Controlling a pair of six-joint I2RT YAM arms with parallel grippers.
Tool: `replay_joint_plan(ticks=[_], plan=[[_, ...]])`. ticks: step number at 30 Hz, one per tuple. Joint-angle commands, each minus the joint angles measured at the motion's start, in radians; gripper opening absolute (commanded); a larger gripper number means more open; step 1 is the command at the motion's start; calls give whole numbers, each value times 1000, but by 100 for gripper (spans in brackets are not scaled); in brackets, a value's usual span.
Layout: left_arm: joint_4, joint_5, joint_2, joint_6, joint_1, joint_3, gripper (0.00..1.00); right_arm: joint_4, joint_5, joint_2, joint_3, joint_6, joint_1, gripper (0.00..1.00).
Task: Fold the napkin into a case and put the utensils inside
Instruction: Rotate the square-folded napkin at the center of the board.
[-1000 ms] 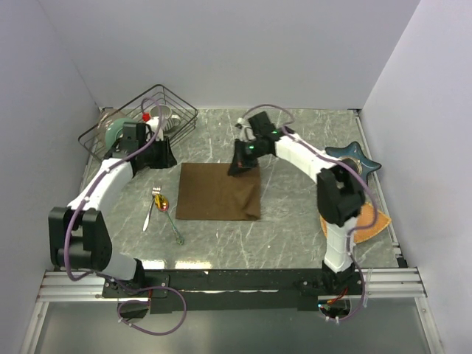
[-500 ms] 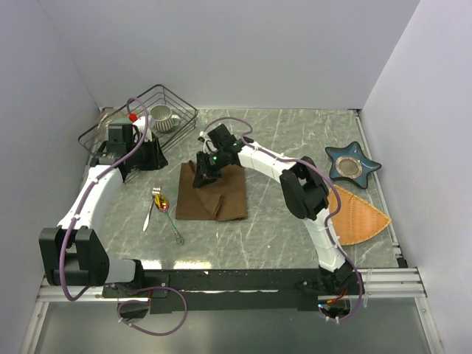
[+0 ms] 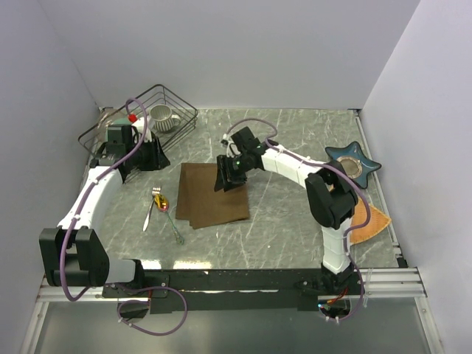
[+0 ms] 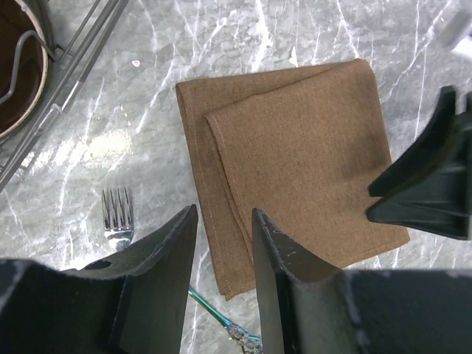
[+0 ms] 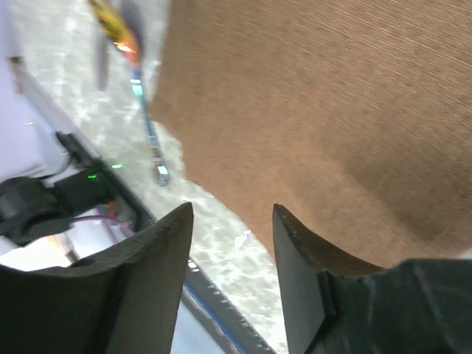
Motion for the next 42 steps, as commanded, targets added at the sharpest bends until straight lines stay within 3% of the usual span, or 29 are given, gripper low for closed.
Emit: replay_joint_plan(ticks=[1,5,11,17,19,22,28,34,42], plan=[[42,30,-10,0,4,3,42,-42,146,21,-31,-102,21,51],[30,48,-20,49,4,-2,43,-149,200,44,-54,-202,4,48],[18,102,-41,117,4,-8,45,-293,264,54,-82,-370,-134,47],[-18,142,-63,210,4,-25,45,-415,454,100,145,-651,-284,46],[-21,149,-72,226,4,-32,45,-435,412,117,292,-709,-298,47],[-7,157,-78,226,4,-45,45,-484,271,120,421,-701,-271,50],[19,143,-78,192,4,-52,45,-372,191,59,317,-549,-88,54],[33,139,-75,125,6,-56,44,-240,192,149,370,-379,37,56],[31,102,-96,108,14,-62,44,-223,272,251,466,-383,156,61]])
